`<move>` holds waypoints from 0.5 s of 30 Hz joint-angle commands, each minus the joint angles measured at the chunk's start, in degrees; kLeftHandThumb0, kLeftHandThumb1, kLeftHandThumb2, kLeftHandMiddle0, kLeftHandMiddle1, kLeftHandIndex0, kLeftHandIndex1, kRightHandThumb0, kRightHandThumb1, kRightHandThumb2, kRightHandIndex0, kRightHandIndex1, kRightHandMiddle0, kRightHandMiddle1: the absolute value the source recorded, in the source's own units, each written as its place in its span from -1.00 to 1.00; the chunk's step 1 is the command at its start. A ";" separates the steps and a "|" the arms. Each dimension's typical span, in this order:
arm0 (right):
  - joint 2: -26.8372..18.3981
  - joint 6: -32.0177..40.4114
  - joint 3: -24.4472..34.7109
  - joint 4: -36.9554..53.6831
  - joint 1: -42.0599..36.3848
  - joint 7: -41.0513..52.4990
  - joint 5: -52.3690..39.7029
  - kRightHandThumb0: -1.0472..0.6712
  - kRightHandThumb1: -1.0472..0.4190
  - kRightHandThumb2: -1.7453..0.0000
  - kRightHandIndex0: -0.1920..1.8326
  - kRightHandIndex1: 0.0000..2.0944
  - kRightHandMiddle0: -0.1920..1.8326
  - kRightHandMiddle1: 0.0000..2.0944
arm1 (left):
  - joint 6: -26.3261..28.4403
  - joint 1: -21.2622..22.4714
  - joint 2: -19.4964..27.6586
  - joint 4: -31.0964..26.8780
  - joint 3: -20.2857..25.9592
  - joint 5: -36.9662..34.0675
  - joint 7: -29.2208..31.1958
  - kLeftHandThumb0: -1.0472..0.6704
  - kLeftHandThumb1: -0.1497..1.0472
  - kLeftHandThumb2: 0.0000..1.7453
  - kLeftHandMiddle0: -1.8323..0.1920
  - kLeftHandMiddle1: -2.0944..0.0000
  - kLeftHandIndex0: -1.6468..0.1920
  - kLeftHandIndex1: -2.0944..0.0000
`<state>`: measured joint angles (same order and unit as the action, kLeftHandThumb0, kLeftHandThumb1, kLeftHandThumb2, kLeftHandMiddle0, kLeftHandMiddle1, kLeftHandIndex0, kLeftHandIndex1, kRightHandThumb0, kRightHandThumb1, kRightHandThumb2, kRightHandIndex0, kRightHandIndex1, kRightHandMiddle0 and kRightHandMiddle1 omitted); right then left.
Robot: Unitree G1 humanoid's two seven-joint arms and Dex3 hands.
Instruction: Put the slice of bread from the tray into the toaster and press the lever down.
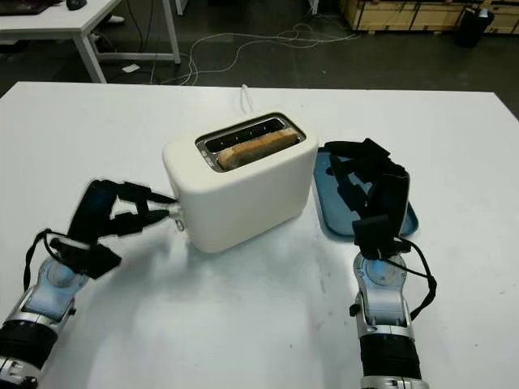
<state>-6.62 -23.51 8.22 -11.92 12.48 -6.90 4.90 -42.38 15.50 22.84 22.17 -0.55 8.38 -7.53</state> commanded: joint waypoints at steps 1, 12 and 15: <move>0.35 0.39 0.19 0.14 -0.22 0.15 -1.25 -0.25 -0.83 0.70 -0.06 0.21 0.02 -0.34 | 1.09 1.18 -1.53 -0.91 2.34 0.54 -2.26 -0.87 0.79 -0.53 -0.18 -0.66 -0.53 1.00; 0.43 0.01 0.10 -0.34 -0.08 0.21 -1.38 -0.25 -0.83 0.69 -0.07 0.22 -0.02 -0.29 | 4.48 2.29 -5.96 -4.94 6.99 3.05 -7.12 -0.86 0.79 -0.49 -0.23 -0.67 -0.58 0.95; 0.76 0.69 0.28 -0.20 0.14 -0.10 -1.76 -0.25 -0.83 0.71 -0.07 0.23 -0.02 -0.29 | 10.79 1.99 -8.14 -8.98 7.70 1.78 -6.81 -0.90 0.79 -0.54 -0.18 -0.57 -0.32 0.41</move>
<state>-6.32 -23.48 8.20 -11.93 12.48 -6.88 3.95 -33.97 17.13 15.53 14.97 6.52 11.23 -14.23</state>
